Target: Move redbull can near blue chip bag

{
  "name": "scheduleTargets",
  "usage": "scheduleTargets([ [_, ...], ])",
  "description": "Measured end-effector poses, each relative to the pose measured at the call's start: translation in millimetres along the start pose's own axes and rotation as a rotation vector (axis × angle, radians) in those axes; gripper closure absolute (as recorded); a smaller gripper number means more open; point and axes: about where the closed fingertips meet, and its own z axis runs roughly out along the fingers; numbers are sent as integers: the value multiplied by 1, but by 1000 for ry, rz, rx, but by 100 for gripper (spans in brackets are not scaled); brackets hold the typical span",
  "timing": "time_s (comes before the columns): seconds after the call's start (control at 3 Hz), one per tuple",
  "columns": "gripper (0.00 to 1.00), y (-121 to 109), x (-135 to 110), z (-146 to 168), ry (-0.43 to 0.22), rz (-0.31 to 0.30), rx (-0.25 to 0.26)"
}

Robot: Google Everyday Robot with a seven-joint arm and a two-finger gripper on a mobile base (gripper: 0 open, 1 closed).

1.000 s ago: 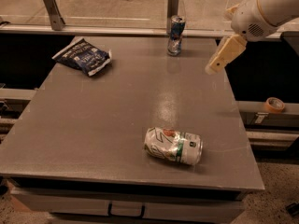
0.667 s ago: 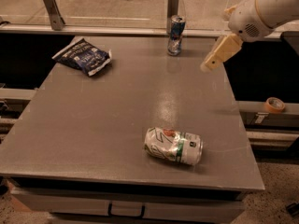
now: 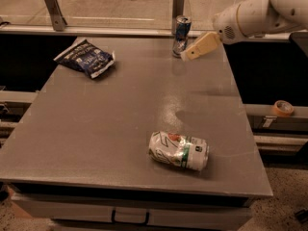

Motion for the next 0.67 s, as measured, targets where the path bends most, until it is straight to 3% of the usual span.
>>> scheduleTargets([
  [0.33,0,-29,-3,35,-89,103,35],
  [0.67,0,-50,-10,68,-130,159,84],
])
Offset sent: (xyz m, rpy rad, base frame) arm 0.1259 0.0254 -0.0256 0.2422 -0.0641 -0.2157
